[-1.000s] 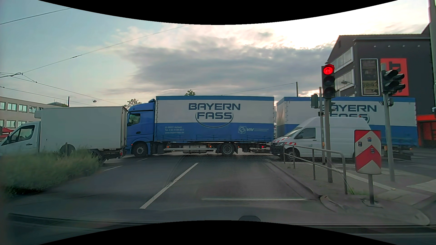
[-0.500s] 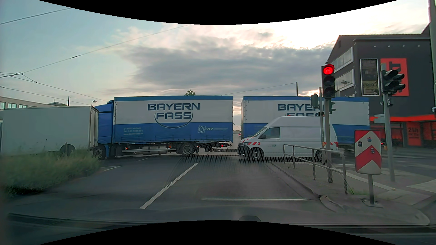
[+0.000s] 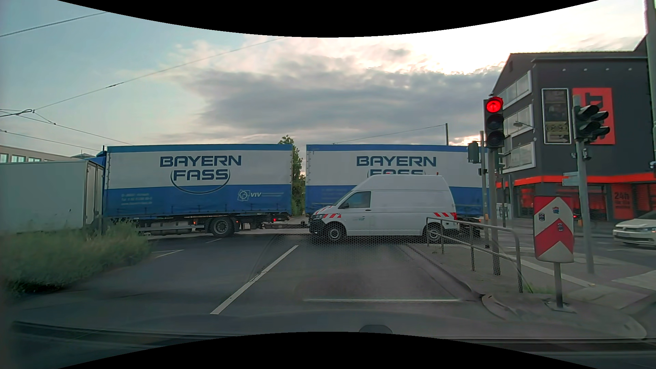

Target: Follow the waypoints while adhering to traffic rules and regulations

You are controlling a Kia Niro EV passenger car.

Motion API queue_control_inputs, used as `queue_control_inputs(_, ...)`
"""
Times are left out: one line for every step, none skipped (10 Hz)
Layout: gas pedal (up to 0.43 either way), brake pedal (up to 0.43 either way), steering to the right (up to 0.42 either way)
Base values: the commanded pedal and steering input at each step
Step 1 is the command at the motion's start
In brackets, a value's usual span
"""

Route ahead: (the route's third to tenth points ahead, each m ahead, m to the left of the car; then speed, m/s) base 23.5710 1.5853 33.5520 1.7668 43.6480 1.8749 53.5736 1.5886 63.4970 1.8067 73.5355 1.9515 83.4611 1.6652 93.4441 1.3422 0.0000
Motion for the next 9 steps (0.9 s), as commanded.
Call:
queue_control_inputs(0.000,0.268,-0.004)
queue_control_inputs(0.000,0.268,-0.004)
queue_control_inputs(0.000,0.268,-0.004)
queue_control_inputs(0.000,0.268,-0.004)
queue_control_inputs(0.000,0.268,-0.004)
queue_control_inputs(0.000,0.268,-0.004)
queue_control_inputs(0.000,0.268,-0.004)
queue_control_inputs(0.000,0.268,-0.004)
queue_control_inputs(0.000,0.268,-0.004)
